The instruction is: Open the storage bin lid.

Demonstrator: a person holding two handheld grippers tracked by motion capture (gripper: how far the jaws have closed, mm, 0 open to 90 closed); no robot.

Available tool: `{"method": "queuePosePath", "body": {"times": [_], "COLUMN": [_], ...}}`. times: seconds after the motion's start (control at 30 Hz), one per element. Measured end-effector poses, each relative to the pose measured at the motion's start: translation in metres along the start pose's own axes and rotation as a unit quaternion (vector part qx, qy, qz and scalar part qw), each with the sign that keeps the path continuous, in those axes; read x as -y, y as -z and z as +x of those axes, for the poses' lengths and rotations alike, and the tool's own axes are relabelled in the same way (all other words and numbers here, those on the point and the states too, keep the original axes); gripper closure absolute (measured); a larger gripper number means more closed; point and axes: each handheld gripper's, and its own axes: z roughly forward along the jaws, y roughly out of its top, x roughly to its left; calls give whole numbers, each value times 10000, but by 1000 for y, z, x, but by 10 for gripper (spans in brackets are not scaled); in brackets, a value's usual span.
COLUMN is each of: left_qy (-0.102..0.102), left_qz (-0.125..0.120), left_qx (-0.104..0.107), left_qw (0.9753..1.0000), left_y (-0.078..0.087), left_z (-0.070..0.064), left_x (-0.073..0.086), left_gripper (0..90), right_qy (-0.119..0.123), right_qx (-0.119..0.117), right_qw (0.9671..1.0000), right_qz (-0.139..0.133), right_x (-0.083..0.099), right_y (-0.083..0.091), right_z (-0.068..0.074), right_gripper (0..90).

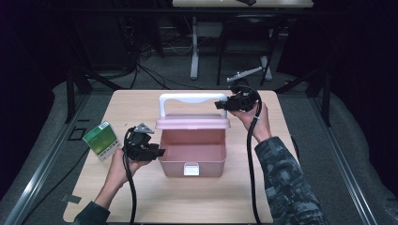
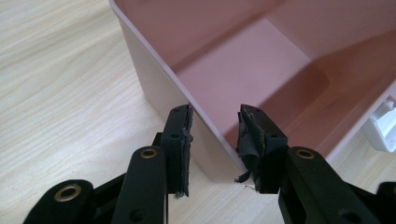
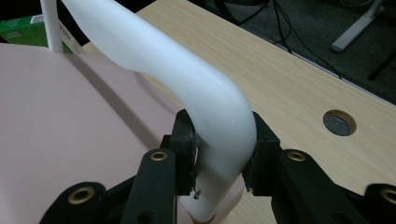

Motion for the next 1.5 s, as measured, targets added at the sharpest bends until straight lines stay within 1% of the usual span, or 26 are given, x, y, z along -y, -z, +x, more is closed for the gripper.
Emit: {"method": "queuePosePath", "body": {"times": [0.2,0.37,0.53,0.73,0.87,1.07,1.23,1.33,1.47,1.5], "left_qy": [-3,4,18,17,23,14,23,-9,-23,-22], "left_qz": [-26,-9,-20,-29,-31,-17,-20,-10,-8,-12], "left_qx": [-14,-50,-53,-60,-65,-66,-42,-43,-32,-32], "left_qw": [10000,10000,10000,10000,10000,10000,10000,10000,10000,10000], "left_y": [0,0,0,-1,-1,0,-1,-1,-1,-1], "left_z": [0,-1,-1,-1,-1,-1,-1,0,0,0], "left_x": [0,0,0,0,0,0,0,0,0,-1], "left_gripper": [652,656,658,661,662,661,657,657,654,651], "right_qy": [-31,-10,-9,-84,-79,-176,-305,-362,-353,-398], "right_qx": [-12,17,16,-37,-78,-154,-323,-332,-295,-308], "right_qw": [10000,9999,10000,9999,9999,9997,9990,9988,9989,9987], "right_qz": [-19,-98,-86,-73,-53,-56,7,32,63,79], "right_x": [-4,-5,-9,-15,-18,-21,-25,-27,-29,-29], "right_y": [-1,-2,-4,-8,-10,-14,-18,-21,-23,-23], "right_z": [-5,-9,-13,-22,-27,-34,-42,-45,-47,-47], "right_gripper": [678,671,666,656,651,648,647,645,642,642]}}
